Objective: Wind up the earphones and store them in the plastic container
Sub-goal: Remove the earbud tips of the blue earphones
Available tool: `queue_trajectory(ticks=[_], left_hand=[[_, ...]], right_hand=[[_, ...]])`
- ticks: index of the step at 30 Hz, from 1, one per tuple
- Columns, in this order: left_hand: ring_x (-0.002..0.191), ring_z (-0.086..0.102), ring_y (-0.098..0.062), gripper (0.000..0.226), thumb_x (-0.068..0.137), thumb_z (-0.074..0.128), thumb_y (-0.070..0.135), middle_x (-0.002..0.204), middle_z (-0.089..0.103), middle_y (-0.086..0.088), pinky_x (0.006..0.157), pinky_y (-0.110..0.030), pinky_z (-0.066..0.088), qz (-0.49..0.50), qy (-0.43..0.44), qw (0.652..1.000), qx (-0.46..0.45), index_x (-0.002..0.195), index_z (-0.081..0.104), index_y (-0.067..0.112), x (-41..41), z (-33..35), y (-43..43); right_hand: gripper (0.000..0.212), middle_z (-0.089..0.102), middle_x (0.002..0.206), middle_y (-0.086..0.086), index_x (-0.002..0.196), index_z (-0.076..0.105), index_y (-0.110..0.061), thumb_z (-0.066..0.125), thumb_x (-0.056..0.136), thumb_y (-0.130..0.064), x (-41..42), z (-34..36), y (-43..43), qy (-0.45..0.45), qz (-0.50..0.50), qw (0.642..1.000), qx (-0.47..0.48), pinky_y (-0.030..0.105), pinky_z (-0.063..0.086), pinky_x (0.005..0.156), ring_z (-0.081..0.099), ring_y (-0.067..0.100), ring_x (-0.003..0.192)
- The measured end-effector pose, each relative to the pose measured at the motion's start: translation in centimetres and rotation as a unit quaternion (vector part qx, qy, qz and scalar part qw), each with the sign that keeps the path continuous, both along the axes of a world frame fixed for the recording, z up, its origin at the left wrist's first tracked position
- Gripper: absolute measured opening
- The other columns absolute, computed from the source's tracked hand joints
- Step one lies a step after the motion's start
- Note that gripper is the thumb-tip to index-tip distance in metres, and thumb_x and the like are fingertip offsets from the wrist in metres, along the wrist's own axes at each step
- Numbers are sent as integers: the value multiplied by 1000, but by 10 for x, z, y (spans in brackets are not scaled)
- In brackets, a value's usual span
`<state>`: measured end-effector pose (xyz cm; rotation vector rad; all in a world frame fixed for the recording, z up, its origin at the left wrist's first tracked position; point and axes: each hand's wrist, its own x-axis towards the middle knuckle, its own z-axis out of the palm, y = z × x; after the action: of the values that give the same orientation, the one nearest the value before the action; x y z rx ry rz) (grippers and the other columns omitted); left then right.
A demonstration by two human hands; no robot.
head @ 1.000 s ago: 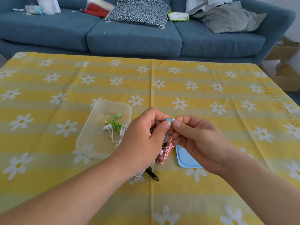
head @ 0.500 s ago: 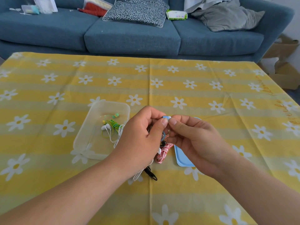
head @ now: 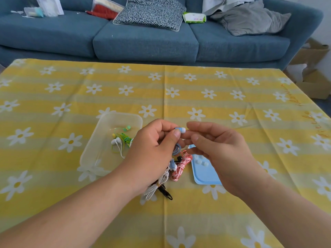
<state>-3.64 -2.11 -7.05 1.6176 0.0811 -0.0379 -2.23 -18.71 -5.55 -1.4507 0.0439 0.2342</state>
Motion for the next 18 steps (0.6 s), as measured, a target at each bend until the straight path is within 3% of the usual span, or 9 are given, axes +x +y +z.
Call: queue_trajectory(ticks=[4,7,9,11,14,16,18], left_hand=[[76,74,0,13,102,59,18,87,80,1,59,-12,50,-1,19,1000,-24,110,69,21,-1,2,0],[83,72,-3,27,103,58,22,90,79,1,69,-22,52,-13,1,1000,22,125,66,36,1,0,2],[84,71,2,32,104,57,21,94,79,9,70,-19,52,-14,0,999,39,127,67,40,2,0,4],[83,71,5,33,104,57,18,97,79,12,69,-15,50,-11,11,999,37,126,69,39,2,1,5],[74,71,-6,27,103,59,16,91,79,-3,60,-20,48,8,23,1000,1,119,72,33,5,4,6],[69,66,-14,21,102,60,17,87,76,-10,54,-25,44,16,41,997,-60,115,74,27,8,10,7],[66,63,-18,17,100,63,22,82,73,-11,51,-27,40,19,61,990,-123,113,73,19,10,18,8]], right_hand=[[32,81,93,-2,108,77,-18,57,98,5,-5,-2,2,-46,11,994,-95,24,59,76,76,14,89],[39,78,101,-15,123,73,-27,55,100,-1,-9,-4,5,-76,29,979,-189,37,61,79,73,14,90],[49,73,108,-17,134,65,-32,49,102,1,-11,-7,7,-93,55,969,-222,42,59,84,69,11,93],[60,69,115,-18,143,51,-39,44,102,5,-13,-10,9,-95,83,966,-226,34,56,91,66,0,102],[75,70,121,-14,156,24,-41,44,102,7,-11,-16,7,-68,78,977,-188,36,54,98,64,7,119],[76,70,124,-12,159,26,-32,53,99,5,-8,-17,3,-10,85,984,-155,37,55,100,64,7,120],[74,70,125,-8,155,39,-25,66,91,2,-8,-14,2,29,129,981,-144,37,56,98,66,9,118]])
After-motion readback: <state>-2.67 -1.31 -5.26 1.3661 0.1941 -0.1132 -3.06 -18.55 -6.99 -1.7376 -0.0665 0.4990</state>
